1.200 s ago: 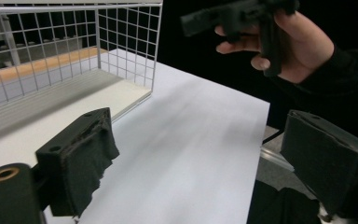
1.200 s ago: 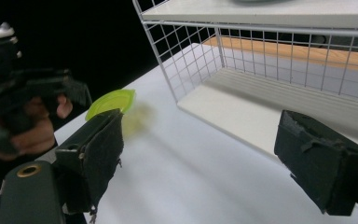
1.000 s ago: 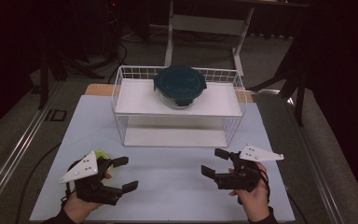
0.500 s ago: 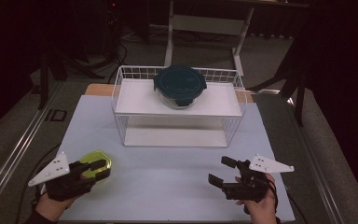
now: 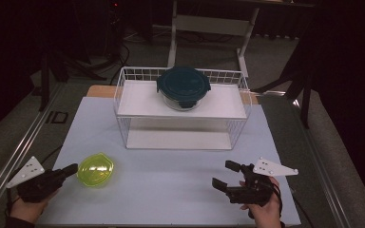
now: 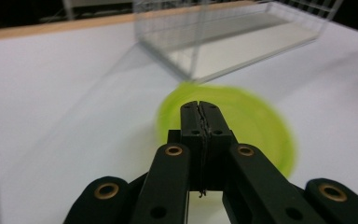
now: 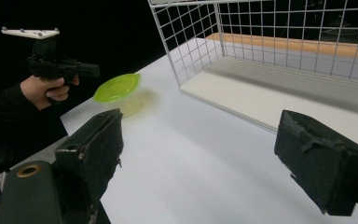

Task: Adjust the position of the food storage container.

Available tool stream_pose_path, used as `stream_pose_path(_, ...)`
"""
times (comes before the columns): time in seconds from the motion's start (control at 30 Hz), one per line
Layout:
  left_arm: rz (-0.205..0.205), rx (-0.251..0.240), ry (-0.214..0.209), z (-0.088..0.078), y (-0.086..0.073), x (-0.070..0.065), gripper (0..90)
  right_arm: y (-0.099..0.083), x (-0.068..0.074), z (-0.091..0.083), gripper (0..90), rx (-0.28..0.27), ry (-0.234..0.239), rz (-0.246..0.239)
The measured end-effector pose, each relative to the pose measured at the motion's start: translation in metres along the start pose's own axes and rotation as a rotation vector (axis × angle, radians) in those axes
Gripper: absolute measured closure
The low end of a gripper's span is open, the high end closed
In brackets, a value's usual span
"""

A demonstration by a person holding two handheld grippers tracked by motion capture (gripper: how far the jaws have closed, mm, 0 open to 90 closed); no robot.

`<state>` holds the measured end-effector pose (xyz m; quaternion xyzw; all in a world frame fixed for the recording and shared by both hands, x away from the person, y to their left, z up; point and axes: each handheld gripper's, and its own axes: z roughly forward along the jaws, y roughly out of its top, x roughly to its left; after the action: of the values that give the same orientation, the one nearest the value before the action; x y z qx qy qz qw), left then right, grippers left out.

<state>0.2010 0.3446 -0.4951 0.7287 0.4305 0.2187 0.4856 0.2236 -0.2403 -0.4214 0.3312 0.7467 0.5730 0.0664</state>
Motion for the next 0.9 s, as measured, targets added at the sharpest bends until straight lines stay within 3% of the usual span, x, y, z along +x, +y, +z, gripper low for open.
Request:
stream_pose_path(0.1,-0.003,0.026,0.024,-0.001,-0.011,0.010,89.3,0.000,0.000,0.000,14.9,-0.003,0.002,0.002)
stream_pose_path(0.27,-0.024,0.125,0.037,0.007,-0.026,0.021,89.4,0.000,-0.001,0.001,14.9,-0.003,0.004,0.007)
stream_pose_path(0.3,-0.035,0.141,0.026,0.009,-0.027,0.022,89.5,0.000,-0.001,0.001,14.9,-0.003,0.006,0.007)
stream_pose_path(0.47,-0.011,0.204,-0.025,0.019,-0.030,0.016,89.5,0.000,-0.002,0.000,14.9,-0.006,0.005,0.013)
stream_pose_path(0.9,0.007,0.220,-0.083,0.042,-0.022,0.005,89.4,0.000,-0.004,-0.002,15.0,-0.011,0.002,0.023)
